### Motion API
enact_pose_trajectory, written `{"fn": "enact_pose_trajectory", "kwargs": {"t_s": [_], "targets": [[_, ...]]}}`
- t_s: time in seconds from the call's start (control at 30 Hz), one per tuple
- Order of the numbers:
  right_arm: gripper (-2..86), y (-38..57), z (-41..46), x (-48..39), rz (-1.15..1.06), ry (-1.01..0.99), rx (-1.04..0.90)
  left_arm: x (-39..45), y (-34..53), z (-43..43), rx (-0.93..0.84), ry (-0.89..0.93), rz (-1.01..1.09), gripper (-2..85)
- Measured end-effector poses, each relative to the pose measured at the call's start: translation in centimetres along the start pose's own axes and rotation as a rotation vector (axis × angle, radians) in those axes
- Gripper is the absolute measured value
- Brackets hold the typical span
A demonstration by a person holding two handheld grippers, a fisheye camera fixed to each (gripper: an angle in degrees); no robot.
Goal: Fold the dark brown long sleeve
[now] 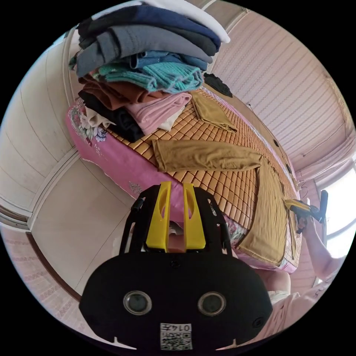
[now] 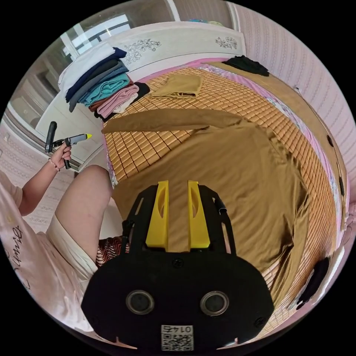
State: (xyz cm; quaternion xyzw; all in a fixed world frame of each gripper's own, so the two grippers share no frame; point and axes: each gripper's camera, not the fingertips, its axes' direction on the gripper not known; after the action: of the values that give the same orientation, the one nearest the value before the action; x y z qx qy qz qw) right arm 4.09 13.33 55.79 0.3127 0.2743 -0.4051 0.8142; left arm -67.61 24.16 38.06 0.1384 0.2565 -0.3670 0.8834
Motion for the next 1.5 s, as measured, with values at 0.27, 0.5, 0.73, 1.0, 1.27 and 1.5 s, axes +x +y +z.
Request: {"fn": "enact_pose_trajectory", "kwargs": {"t_s": [0.27, 0.5, 0.73, 1.0, 1.27, 1.5], "targets": [[8.6, -17.0, 7.7, -8.8, -0.318, 0.105, -0.046, -5.0, -0.3, 2.5, 0.122, 0.032, -0.161, 8.1], [8.4, -25.1, 15.3, -13.9, -0.454, 0.176, -0.16, -6.1, -0.5, 6.4, 0.073, 0.014, -0.149, 7.7], [0.6, -25.9, 19.4, -12.8, -0.325, 0.155, -0.226, -6.0, 1.3, 7.6, 0.107, -0.025, -0.115, 0.1], [-0.9, -21.5, 14.9, -8.4, -0.219, 0.024, -0.049, -2.0, 3.5, 4.2, 0.332, 0.068, 0.009, -1.0], [-0.7, -6.8, 1.3, 3.7, 0.145, -0.039, 0.382, 14.3, 7.1, -1.1, 0.513, 0.458, 0.574, -0.9], [0.3, 16.8, -4.3, 11.9, 0.522, 0.015, 0.396, 32.7, 17.2, 4.4, 0.146, 0.931, 1.06, 0.4]]}}
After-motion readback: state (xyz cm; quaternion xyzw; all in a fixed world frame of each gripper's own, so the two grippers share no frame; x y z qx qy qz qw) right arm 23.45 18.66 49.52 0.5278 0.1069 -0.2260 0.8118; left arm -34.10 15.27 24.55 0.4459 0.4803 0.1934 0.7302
